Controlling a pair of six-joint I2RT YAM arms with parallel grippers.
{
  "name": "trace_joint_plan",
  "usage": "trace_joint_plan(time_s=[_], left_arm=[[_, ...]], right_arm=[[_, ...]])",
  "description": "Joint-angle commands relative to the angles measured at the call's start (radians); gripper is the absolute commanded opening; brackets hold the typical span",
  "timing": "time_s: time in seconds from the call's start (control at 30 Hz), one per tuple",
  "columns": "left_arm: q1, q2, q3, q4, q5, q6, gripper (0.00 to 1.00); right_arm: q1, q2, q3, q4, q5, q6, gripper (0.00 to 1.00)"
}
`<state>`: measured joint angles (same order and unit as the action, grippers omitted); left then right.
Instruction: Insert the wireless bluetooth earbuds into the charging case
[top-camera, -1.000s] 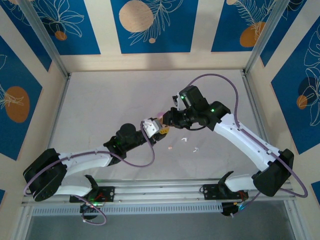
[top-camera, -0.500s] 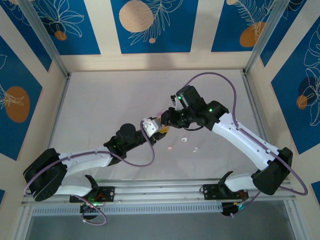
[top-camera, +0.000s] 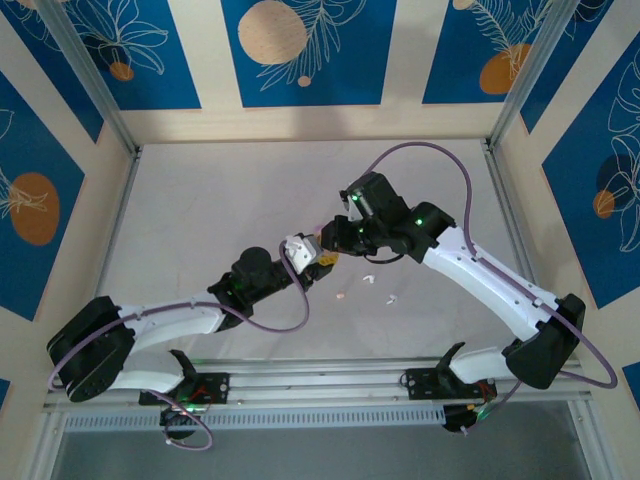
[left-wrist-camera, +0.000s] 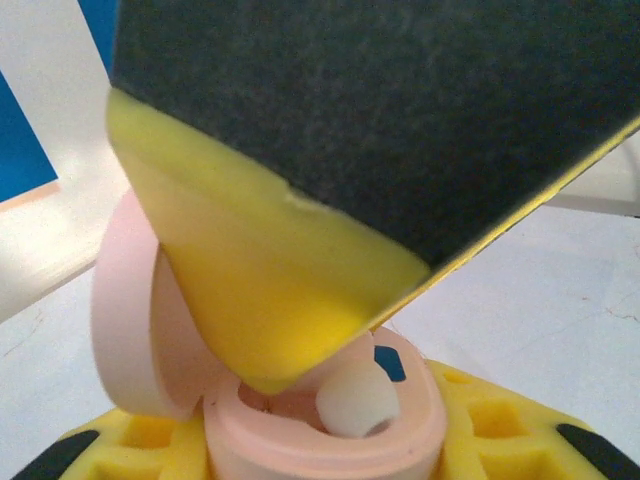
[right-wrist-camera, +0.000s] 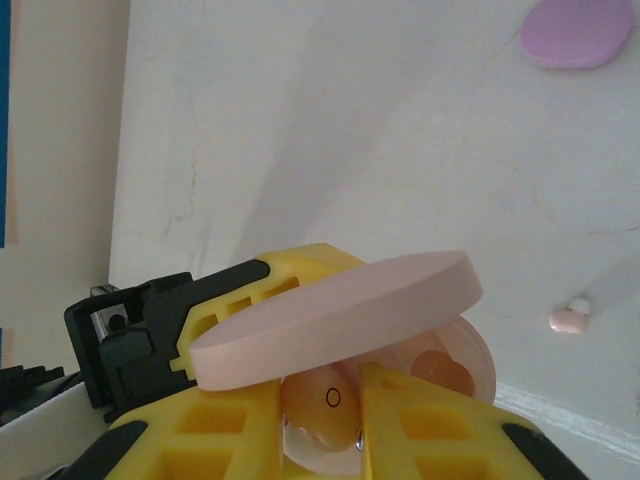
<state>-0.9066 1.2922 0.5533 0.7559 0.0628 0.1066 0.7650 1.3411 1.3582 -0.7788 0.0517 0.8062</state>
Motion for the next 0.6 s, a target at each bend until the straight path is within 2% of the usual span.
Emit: trace_joint_plan(time_s=[0.0,0.37,0.57], left_arm=[[-0.015,0.002,0.042,0.122,0.022,-0.047,0.30],[-0.015,0.016,0.044,0.166,0.011,-0.076,0.30],[-0.015,0.013,0.044,0.171,0.026,-0.077,0.30]], right_arm=[[0.027,0.018,0.034,-0.061,0.063,-0.035,0.23],[0.049,0.028,0.069,-0.088,0.036,-0.056,0.26],[0.052,0.029,0.093,-0.125,0.085,-0.066,0.29]])
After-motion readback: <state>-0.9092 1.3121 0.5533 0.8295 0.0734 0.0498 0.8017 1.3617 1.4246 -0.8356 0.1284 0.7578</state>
